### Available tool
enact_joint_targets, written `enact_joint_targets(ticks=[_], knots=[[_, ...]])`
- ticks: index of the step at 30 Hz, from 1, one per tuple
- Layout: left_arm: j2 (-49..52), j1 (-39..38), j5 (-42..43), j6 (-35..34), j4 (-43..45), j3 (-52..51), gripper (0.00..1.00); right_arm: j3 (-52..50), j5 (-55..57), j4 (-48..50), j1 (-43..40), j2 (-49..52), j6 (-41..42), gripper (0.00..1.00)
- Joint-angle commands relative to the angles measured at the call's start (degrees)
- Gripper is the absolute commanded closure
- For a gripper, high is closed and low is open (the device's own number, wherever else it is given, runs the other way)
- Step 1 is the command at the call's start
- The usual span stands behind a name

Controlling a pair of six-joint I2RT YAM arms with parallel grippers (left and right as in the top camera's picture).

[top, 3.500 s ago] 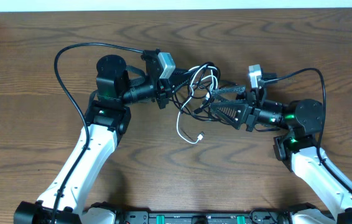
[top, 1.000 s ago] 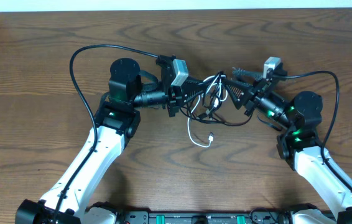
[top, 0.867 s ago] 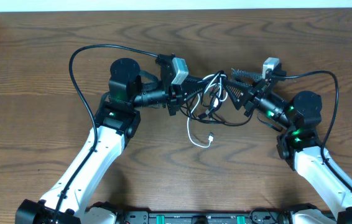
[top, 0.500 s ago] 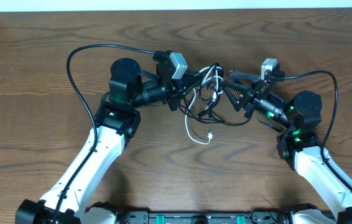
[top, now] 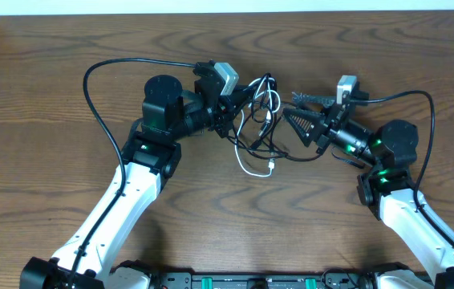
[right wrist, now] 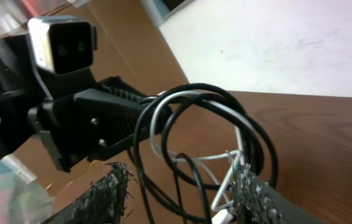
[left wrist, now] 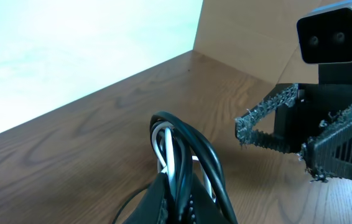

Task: Untangle cables

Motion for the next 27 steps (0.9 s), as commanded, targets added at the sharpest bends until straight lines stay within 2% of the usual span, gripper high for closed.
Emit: enact_joint_targets(ticks=[1,4,8,20,27], knots=[[0.00,-0.24,1.99,-0.46,0.26,1.25,0.92,0.31,-2.75,0.59,0.85,-0.31,1.64,0.48],[0.00,-0.24,4.00,-0.46,0.37,1.25,0.92,0.33,-2.69,0.55,1.53,-0.31,1.57,0.48],[0.00,-0.11,4.13,-0.44,0.48,1.25,0.92,0.31,-0.46,0.13,1.03,-0.31,1.57,0.51],[-0.42,-0.07,5.07,0.20,0.57,1.25,0.92,0.33,14.95,-7.67,-0.26,-0.31,1.84,0.49],[-0.50,-0.07,23.80,9.33,3.78,1.25,0.92,0.31,18.69,-6.75,-0.26,-0.31,0.81,0.43]])
